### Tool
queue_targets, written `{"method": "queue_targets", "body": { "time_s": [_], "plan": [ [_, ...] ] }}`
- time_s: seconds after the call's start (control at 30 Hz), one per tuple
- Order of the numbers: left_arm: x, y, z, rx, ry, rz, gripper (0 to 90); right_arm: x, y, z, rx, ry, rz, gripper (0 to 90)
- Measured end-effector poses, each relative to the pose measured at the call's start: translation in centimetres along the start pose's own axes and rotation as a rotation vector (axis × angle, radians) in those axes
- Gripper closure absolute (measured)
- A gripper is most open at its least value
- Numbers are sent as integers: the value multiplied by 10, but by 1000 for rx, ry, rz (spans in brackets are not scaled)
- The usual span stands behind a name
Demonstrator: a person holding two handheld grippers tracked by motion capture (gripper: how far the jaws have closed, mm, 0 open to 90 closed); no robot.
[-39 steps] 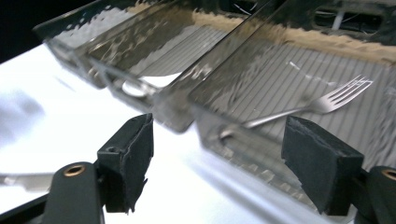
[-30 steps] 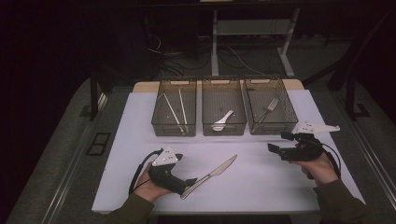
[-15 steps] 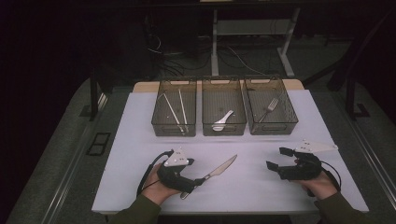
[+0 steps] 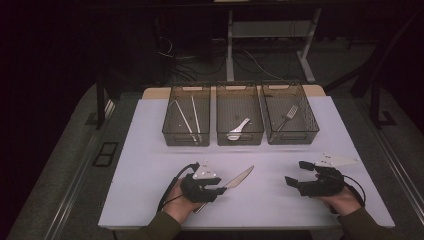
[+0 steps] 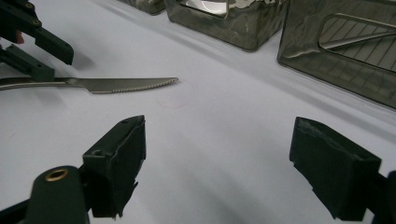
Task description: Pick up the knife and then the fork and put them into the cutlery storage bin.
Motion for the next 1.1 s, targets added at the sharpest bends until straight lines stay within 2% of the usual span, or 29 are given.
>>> {"method": "queue_targets", "body": {
  "time_s": [0.1,0.27,0.43,0.53,0.63,0.87,0.97,1.1],
  "plan": [
    [0,-3,2,-11,14,8,666,0,-1,1,-7,5,2,185],
    [3,-9,5,-35,1,11,695,0,-1,1,-7,5,3,185],
    [2,-9,6,-30,15,1,738,0,-1,1,-7,4,3,185],
    [3,-10,6,-37,-5,-16,749,0,-1,1,-8,4,3,186],
    [3,-10,5,-44,1,-3,786,0,-1,1,-7,3,3,185],
    [2,-8,6,-61,-32,-7,794,0,-1,1,-7,2,2,186],
    [1,-5,4,-49,-27,-6,794,0,-1,1,-9,-9,-5,185],
    [0,1,-1,-13,1,-1,794,-1,-1,1,-20,-41,-24,185]
  ]
}}
Point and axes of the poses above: each handheld gripper's, and its own axes: y roughly backward along the jaws, z roughly out of its underside, x roughly to its right, the point moved 9 cm from there along -y, roughly forward along the jaws, and after that the axes turned 7 degrees about -x, right-handed, at the moved point
